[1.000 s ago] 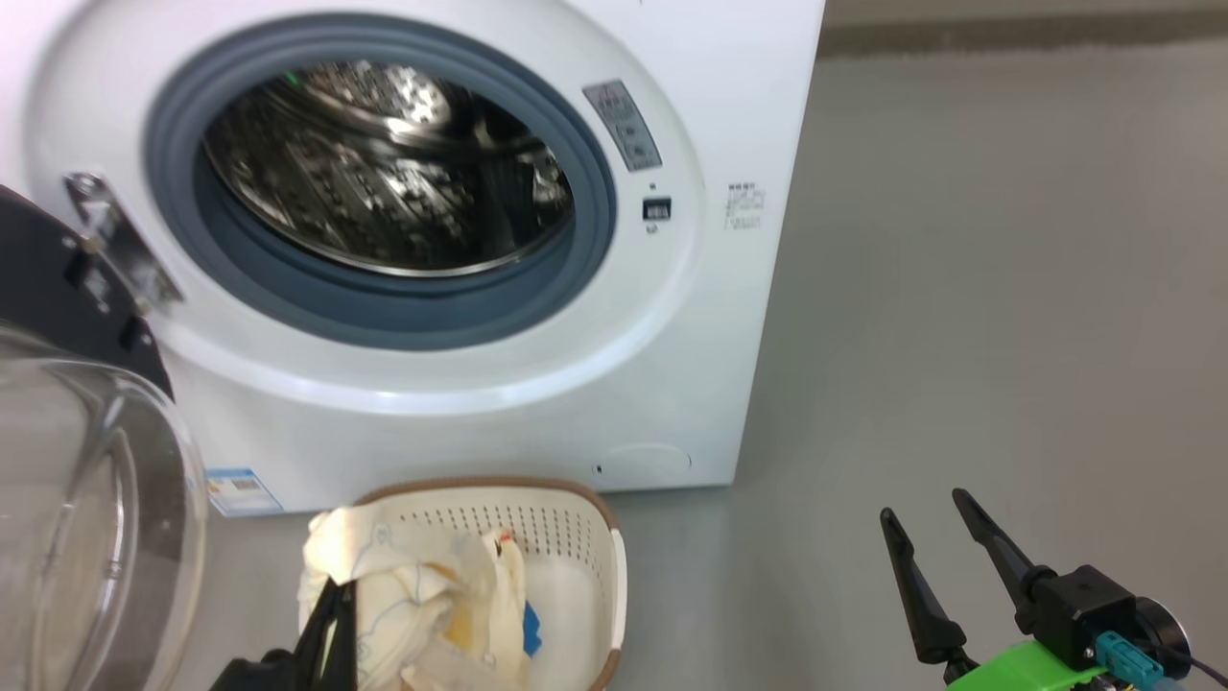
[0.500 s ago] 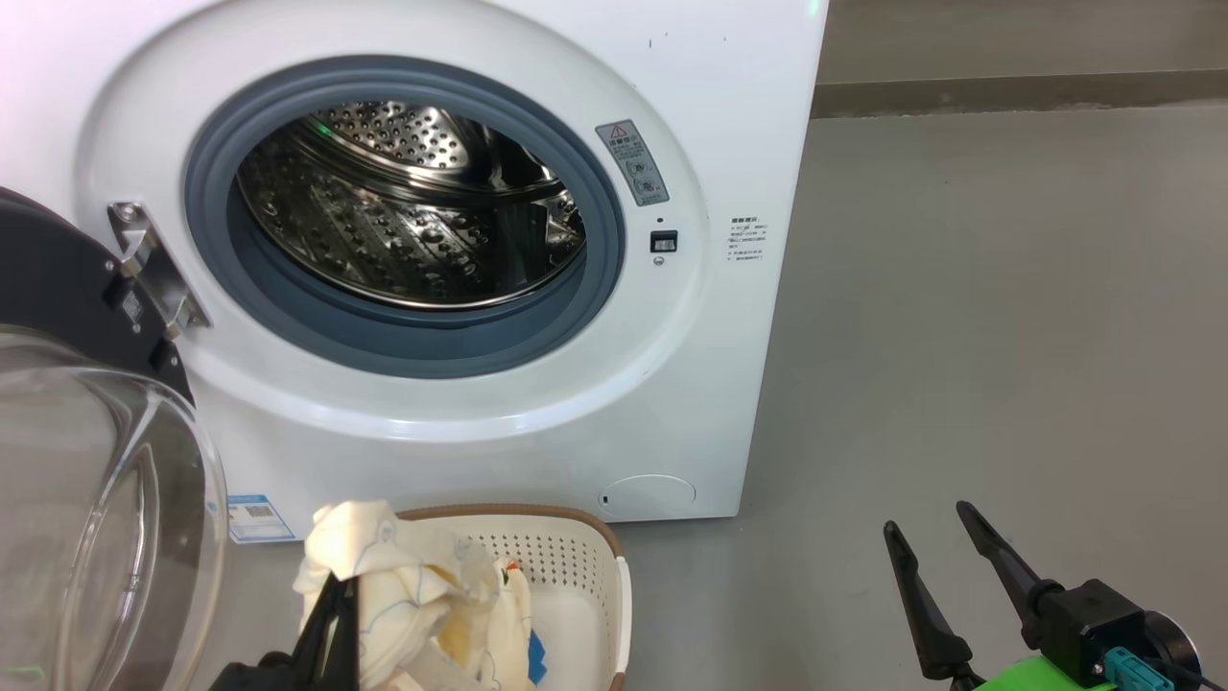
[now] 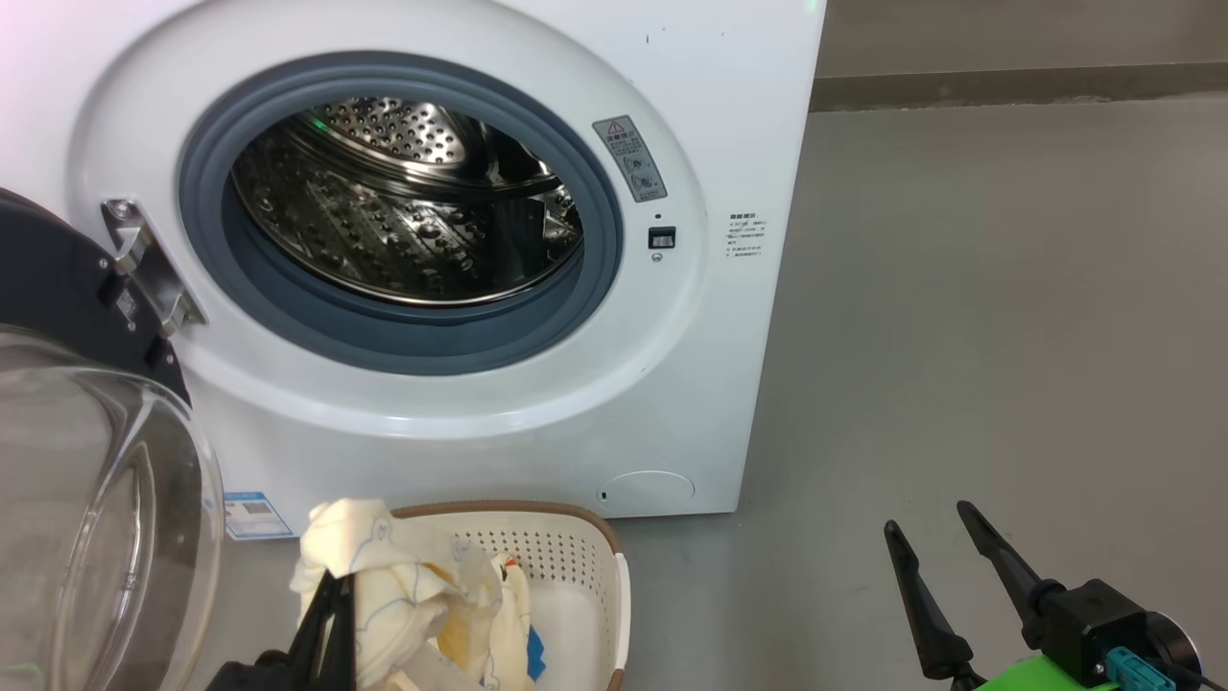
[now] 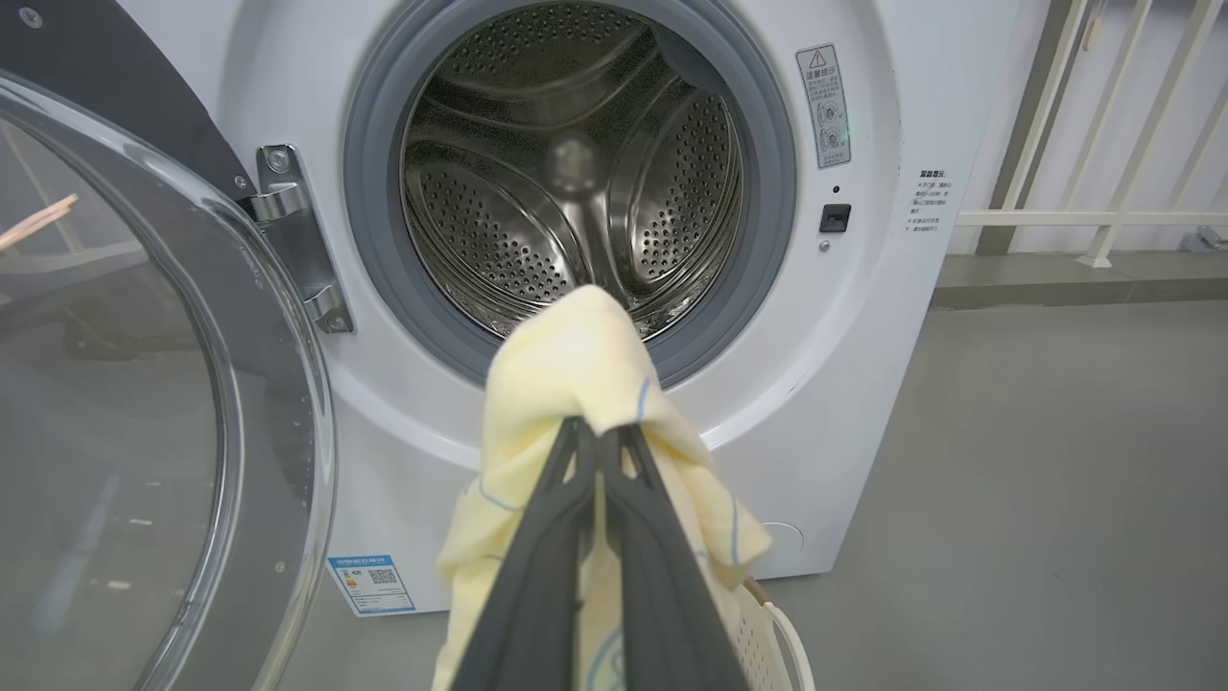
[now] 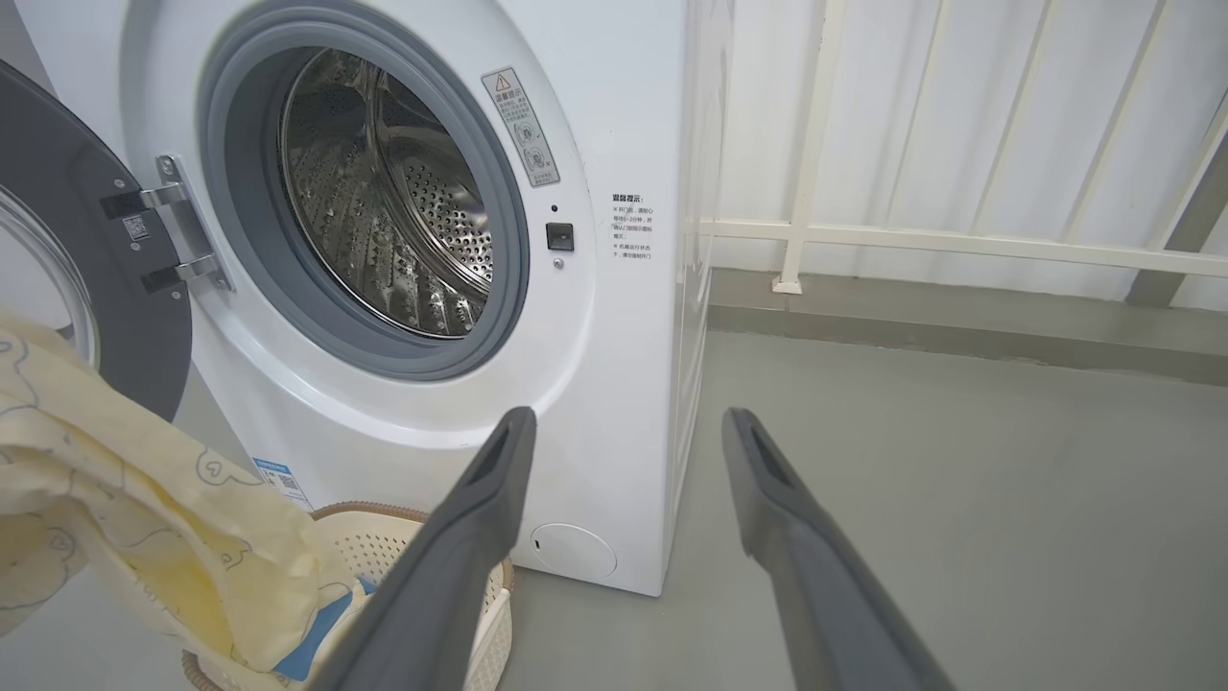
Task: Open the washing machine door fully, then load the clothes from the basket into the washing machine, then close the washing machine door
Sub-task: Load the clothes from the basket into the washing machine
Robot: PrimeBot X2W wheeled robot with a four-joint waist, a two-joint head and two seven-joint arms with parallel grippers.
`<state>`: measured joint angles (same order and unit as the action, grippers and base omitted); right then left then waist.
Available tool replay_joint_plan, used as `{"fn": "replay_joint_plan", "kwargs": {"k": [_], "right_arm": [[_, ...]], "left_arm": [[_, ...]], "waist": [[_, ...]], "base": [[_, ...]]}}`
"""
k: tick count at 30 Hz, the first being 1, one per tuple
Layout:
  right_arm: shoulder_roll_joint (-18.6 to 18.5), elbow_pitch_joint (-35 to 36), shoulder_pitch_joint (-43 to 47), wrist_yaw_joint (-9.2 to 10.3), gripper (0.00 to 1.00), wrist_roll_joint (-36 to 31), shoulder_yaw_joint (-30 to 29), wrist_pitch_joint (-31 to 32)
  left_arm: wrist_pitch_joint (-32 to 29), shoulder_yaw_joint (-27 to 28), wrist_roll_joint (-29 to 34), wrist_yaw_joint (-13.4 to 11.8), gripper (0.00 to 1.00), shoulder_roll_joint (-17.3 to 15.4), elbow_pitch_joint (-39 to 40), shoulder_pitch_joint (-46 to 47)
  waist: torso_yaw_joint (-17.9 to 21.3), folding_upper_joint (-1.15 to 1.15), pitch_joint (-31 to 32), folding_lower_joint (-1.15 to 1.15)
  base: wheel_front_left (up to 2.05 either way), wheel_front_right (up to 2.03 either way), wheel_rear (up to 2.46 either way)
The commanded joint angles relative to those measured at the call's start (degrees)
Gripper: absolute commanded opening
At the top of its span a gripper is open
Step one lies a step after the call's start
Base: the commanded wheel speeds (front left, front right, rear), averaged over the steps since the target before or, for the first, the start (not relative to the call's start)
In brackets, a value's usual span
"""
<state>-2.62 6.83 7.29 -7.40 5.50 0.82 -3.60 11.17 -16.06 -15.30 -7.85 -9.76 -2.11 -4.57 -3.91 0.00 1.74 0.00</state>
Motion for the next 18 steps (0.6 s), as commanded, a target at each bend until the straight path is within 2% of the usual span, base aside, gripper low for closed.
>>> {"fn": "replay_joint_plan", "kwargs": {"k": [1,12,18], "right_arm": [[-0.26,1.74,-0.69,-0.09,1.00,0.43,1.25,-0.18],[-0.26,2.15,-0.84,-0.09,1.00,0.48,1.69,-0.14],[-0.26,3.59,-1.95,-0.09,1.00,0.33,2.68,0.11]], "left_arm": [[0.49,1.90,-0.05,-0.43,0.00,-0.61,1.54,2.16],[1.55,2.46,-1.36,-0.49,0.00,0.27,-1.32,4.90],[2.22,2.50,-2.28,0.42,0.00,1.49,-5.42,10.13]], "waist": [[-0.04,0.00,-0.05,0.00],[0.13,0.00,-1.04,0.00],[1.06,0.00,-4.19,0.00]], "base": [[0.00,0.00,0.00],[0.00,0.00,0.00],[0.00,0.00,0.00]]}}
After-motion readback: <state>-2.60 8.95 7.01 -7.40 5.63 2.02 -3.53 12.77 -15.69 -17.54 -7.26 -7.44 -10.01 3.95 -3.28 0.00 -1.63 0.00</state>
